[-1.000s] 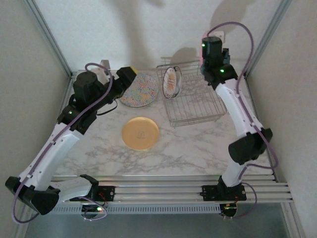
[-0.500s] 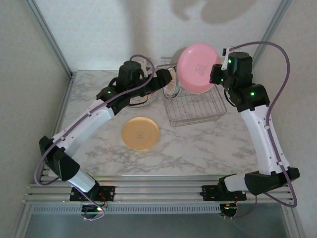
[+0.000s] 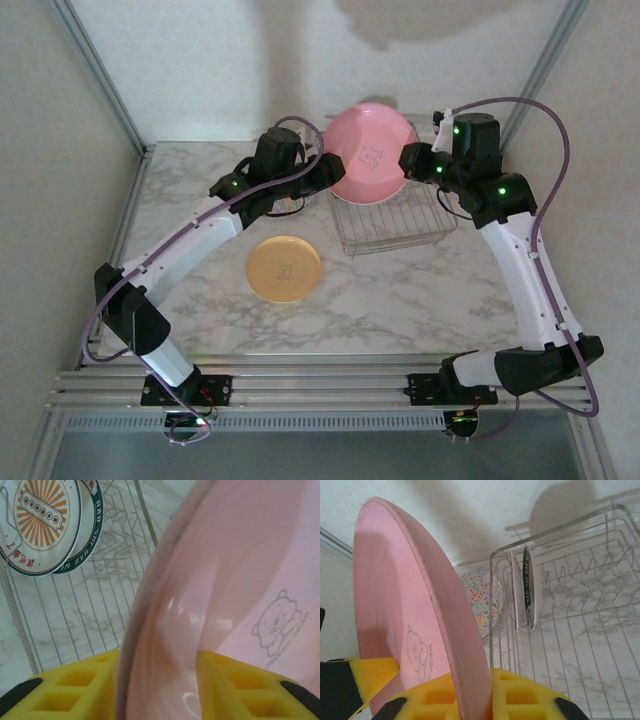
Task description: Unload the plates from the dish rack
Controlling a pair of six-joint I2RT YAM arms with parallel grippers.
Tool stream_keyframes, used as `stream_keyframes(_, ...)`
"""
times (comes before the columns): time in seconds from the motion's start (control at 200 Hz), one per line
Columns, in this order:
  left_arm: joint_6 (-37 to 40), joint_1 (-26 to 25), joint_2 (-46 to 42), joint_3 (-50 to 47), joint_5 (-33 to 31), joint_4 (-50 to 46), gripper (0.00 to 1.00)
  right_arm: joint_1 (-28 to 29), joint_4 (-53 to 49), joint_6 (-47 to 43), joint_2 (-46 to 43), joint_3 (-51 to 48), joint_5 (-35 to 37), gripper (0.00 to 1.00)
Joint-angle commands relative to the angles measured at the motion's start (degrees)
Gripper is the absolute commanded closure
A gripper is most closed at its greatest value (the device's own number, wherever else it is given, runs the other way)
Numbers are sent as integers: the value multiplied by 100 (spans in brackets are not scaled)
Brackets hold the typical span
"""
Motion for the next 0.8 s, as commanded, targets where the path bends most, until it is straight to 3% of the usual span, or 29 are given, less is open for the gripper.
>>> stream_keyframes(0.0,24,-40,-135,-17,-256,-89,72,-26,335,277,57,39,-557,100)
stream_keyframes(0.13,-20,-40,-187,-63,-326,-113,100,-29,290,286,116,40,-686,100)
stream_keyframes(0.27,-40,-38,-316,-132,-434,-184,100,-26,258,166,141,39,-854,100)
stream_keyframes(0.395,-103,27,-526,-276,-425,-183,100,-21,200,-15,83,47,-911,58)
stream_keyframes(0.491,-185,159,-773,-481,-335,-199,100,-27,129,-231,-2,56,-864,38)
stream_keyframes(0.641,-312,461,-1396,-1141,-171,-369,100,42,36,-646,-219,-1,-870,26)
stream_keyframes(0.796,-612,902,-2328,-2424,93,-411,100,290,9,-1205,-586,-372,-924,23)
